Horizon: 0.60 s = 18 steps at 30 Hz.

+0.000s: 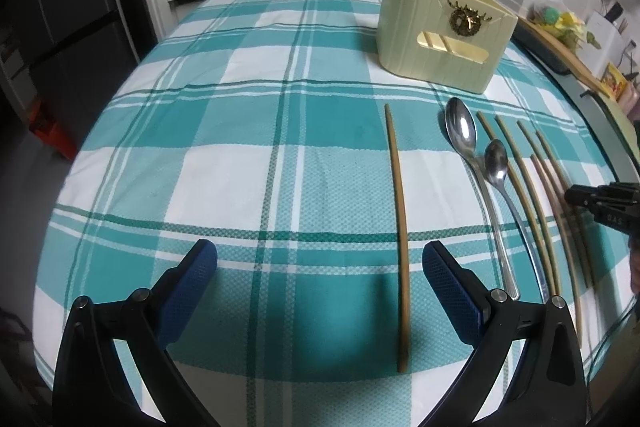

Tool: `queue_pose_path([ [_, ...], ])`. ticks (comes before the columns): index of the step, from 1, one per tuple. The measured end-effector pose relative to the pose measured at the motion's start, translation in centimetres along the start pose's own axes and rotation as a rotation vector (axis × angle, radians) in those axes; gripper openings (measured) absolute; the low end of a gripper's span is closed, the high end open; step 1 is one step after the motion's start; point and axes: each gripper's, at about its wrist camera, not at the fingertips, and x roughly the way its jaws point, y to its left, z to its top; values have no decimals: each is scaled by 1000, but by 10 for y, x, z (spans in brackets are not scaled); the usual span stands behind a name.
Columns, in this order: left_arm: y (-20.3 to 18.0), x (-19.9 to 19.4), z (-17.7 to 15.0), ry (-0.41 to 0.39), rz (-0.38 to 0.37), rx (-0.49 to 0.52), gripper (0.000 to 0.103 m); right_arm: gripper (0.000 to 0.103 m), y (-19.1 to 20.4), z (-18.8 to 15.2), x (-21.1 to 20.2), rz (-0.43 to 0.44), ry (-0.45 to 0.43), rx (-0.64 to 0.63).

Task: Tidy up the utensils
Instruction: 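Grasp another chopstick with the left tool while the right tool grasps a chopstick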

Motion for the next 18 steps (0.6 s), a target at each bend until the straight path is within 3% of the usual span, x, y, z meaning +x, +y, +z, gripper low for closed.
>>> queue_pose_path([
  [6,-24,23,22,26,-19,147,102,16,-5,3,1,47,37,5],
  [9,-31,40,35,54,-28,186,102,16,-9,8,4,69,58,5],
  [15,-44,75,59,111,-16,242,101,16,-9,32,15,35,75,-41],
  [18,-49,87,67,137,-20,261,94,17,-9,46,23,35,83,-39],
])
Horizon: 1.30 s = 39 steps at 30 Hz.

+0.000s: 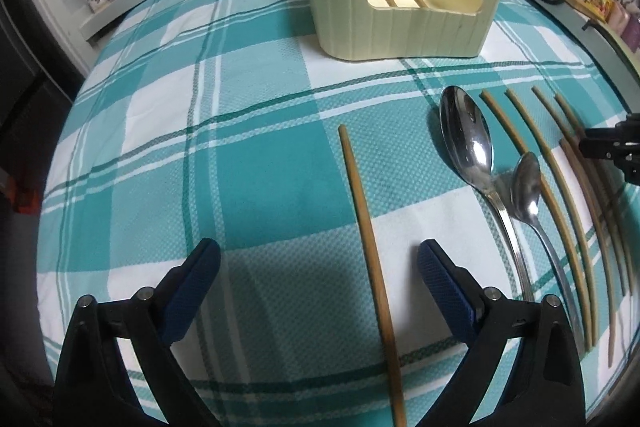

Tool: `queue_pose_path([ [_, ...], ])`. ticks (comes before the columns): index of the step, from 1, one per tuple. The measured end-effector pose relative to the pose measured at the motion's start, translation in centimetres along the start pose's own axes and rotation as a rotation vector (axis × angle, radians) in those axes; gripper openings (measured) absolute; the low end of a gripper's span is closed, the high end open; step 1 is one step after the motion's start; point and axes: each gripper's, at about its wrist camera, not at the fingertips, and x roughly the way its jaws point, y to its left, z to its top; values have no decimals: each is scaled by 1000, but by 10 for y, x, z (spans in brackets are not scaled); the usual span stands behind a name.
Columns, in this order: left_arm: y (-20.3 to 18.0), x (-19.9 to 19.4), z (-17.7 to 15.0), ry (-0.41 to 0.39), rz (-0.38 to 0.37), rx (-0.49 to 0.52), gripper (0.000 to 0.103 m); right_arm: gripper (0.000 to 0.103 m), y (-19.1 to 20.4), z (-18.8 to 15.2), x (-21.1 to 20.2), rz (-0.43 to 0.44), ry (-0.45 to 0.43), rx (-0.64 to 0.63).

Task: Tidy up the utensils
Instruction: 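Grasp another chopstick with the left tool while the right tool grasps a chopstick, then lift the chopstick with the left tool while the right tool carries its chopstick over the box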

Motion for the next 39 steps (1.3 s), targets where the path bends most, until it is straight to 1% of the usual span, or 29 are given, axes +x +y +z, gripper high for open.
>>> queue_pose_path([
  [3,-1,8,13,21,-48,-6,88,19,-3,15,5,17,-1,15],
  [4,-1,10,17,30,-61,-11,83,19,-4,20,7,23,0,22],
  [5,-1,12,21,41,-77,-19,80,19,-6,25,9,27,2,31],
  [6,0,13,24,46,-83,-25,74,19,-7,28,11,32,0,37],
  [7,0,13,26,49,-84,-27,63,19,-8,32,12,39,0,43],
  [8,-1,11,28,47,-92,-25,55,18,-10,36,14,45,4,47],
  [9,-2,10,30,35,-94,-21,33,17,-11,39,14,47,5,52],
  [10,-3,10,31,33,-95,-17,11,13,-11,41,16,44,7,55],
  [11,-4,10,31,31,-102,-21,7,9,-12,42,17,33,3,54],
  [15,5,5,31,-1,-123,-87,4,7,-17,42,15,70,-25,82],
  [18,13,-20,30,-70,-140,-128,4,7,-21,37,-1,96,-88,112],
  [23,25,-86,27,-214,-174,-156,4,7,-22,29,-54,119,-238,138],
  [27,33,-138,24,-330,-202,-174,4,7,-12,19,-104,133,-360,144],
  [30,36,-167,18,-398,-224,-180,4,7,-1,9,-140,130,-452,128],
  [34,35,-193,12,-460,-249,-179,4,7,15,-4,-181,119,-566,108],
  [39,31,-210,12,-509,-267,-168,3,7,30,-11,-211,89,-679,99],
])
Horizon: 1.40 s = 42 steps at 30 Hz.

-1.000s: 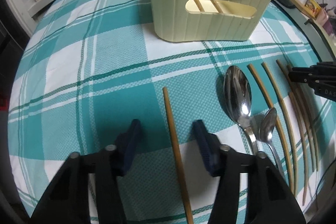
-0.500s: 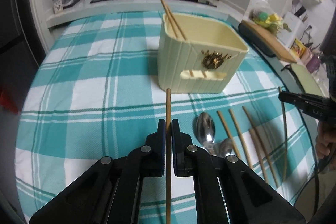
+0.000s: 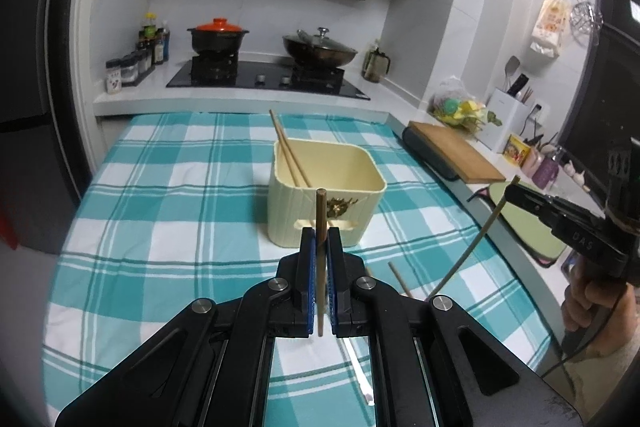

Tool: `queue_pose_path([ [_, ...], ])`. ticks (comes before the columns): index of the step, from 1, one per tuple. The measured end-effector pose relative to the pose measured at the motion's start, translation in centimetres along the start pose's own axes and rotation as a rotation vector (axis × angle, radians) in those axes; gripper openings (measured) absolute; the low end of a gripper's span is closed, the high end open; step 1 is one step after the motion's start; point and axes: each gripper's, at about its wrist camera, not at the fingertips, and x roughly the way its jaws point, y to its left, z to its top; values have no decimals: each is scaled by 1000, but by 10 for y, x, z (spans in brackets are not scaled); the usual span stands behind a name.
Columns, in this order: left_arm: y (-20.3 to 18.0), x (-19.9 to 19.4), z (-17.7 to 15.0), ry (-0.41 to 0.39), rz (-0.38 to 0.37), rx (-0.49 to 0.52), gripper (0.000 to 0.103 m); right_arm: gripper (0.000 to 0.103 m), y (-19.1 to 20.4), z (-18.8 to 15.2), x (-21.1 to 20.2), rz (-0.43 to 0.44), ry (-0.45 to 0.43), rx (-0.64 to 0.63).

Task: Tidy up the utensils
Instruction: 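Lift the chopstick with the left tool while the right tool carries its chopstick over the box, then open the left tool over the box while the right tool releases its chopstick inside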

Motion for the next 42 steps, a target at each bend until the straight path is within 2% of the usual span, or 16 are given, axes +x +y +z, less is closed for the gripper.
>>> queue_pose_path([
  [6,-7,-20,23,-57,-28,16,3,7,8,19,-19,-15,-99,-5],
  [15,-11,-26,98,-179,-9,37,3,7,11,79,-17,-11,-204,-15],
  [20,-13,-5,135,-232,32,54,3,7,15,119,-2,-9,-259,-43],
  [24,-10,32,148,-197,60,46,3,7,18,138,22,-7,-270,-61],
  [29,1,92,144,-60,68,18,3,7,15,143,74,-18,-178,-72],
  [31,7,115,140,-4,71,5,3,7,10,140,96,-6,-117,-73],
  [35,19,155,133,85,74,-27,3,7,3,130,149,15,59,-69],
  [39,27,186,131,139,107,-48,4,7,-3,120,188,29,155,-51],
  [41,32,192,134,149,126,-68,15,7,-5,119,203,43,188,-29],
  [42,34,190,137,148,135,-82,31,12,-6,120,208,48,187,-15],
])
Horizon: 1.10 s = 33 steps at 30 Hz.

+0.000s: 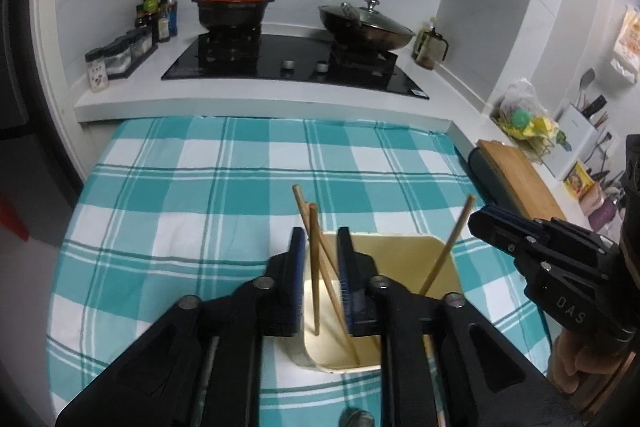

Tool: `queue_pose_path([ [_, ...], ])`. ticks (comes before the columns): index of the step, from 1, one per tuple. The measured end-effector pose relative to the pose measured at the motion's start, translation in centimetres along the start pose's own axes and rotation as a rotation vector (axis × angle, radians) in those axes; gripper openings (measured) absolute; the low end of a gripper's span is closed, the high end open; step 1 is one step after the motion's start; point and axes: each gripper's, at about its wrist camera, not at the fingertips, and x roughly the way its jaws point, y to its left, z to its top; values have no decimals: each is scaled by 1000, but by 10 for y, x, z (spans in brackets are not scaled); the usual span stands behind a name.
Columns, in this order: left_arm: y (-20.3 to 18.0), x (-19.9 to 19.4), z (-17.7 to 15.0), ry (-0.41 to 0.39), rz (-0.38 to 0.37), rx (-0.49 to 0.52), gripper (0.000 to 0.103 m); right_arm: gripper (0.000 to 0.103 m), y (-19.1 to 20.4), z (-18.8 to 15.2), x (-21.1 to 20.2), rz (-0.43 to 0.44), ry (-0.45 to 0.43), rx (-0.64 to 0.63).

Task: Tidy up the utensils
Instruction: 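Open the left tool over the box while the right tool releases its chopstick inside, then move both tools back down toward the remaining chopsticks and spoons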

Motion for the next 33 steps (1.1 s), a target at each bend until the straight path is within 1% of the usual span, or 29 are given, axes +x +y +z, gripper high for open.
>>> queue_pose_path([
  [1,2,-5,3,-9,6,-9,42,24,1,2,1,-5,-7,7],
  [3,8,-29,6,-52,0,-14,51,33,0,8,-11,-4,-58,37],
  [4,10,-41,8,-69,-1,-8,56,33,0,11,-23,5,-91,55],
  [5,12,-55,9,-88,5,1,58,33,0,14,-34,14,-117,63],
  [7,17,-88,7,-122,17,18,66,33,3,16,-66,27,-177,55],
  [8,19,-104,4,-136,16,29,68,34,4,17,-79,25,-199,46],
  [10,23,-137,-6,-160,13,59,75,39,7,12,-111,23,-241,26],
  [11,24,-151,-13,-166,14,75,76,39,7,9,-123,23,-252,16],
  [14,21,-188,-42,-172,18,149,80,39,10,-10,-163,4,-277,-27],
  [18,12,-224,-97,-170,28,243,89,39,14,-48,-210,-50,-285,-82],
  [19,9,-228,-110,-167,27,256,90,39,14,-58,-221,-59,-287,-89],
  [22,3,-234,-152,-158,32,270,92,39,17,-88,-249,-92,-301,-102],
  [24,-1,-230,-180,-148,49,262,93,39,20,-109,-264,-122,-313,-115],
  [26,-4,-221,-203,-120,54,242,93,39,25,-131,-274,-164,-324,-130],
  [29,-11,-206,-234,-78,38,203,93,39,32,-164,-280,-209,-331,-129],
  [33,-21,-185,-271,-38,59,193,93,39,36,-214,-273,-234,-319,-63],
])
